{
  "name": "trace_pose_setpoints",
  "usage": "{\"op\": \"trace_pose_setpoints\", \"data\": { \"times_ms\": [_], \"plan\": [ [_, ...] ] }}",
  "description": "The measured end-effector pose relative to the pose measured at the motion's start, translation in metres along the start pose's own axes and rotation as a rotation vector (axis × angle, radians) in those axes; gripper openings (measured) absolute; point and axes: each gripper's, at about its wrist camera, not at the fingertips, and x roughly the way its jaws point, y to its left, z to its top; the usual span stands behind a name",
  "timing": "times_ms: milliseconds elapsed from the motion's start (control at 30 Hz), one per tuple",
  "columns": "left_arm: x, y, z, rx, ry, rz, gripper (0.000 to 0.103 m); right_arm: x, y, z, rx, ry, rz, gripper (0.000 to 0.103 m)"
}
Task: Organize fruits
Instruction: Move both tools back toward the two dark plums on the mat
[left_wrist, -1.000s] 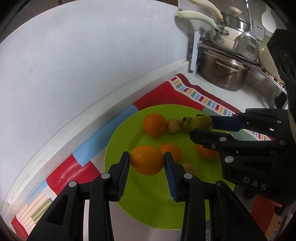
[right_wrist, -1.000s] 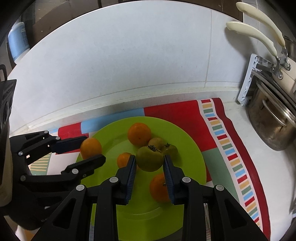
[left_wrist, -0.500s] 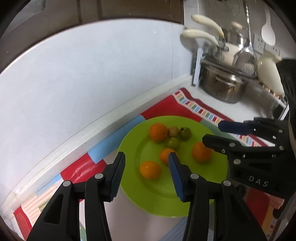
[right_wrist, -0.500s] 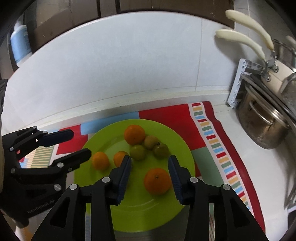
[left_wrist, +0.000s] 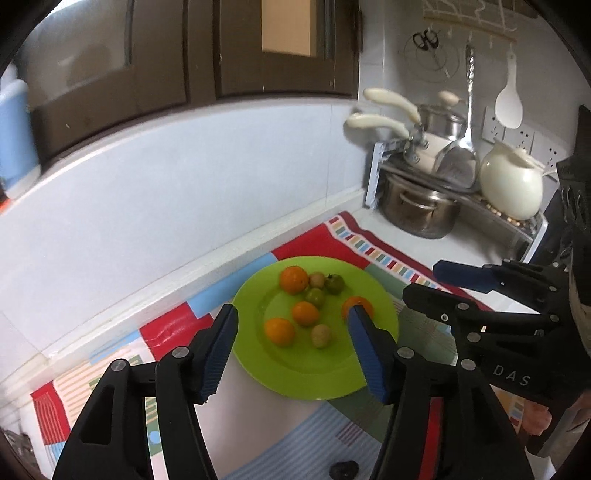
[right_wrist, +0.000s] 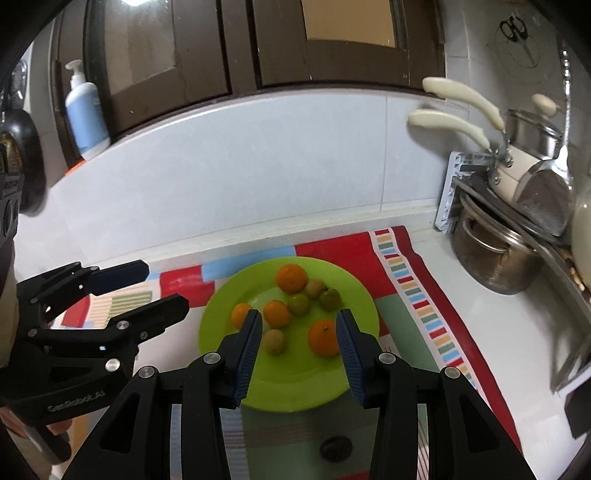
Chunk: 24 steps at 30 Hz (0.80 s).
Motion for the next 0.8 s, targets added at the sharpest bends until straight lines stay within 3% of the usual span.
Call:
{"op": "trace_pose_setpoints", "data": {
  "times_ms": [200,300,800],
  "plan": [
    [-0.033,-0.01,-0.004,-0.001,-0.043,0.03,0.068,-0.028,0.003,-0.006,0.006,-0.026,-0.007,0.043],
    [-0.046,-0.013,-0.01,-0.01,-0.055,0.047,0.07,-0.041,0.004,-0.011,0.011,-0.044,-0.018,0.053],
    [-0.066,-0.029,-0.054,-0.041,0.001,0.118,0.083,-0.06,0.004,-0.05,0.027,-0.008,-0.03,0.053]
  ]
}}
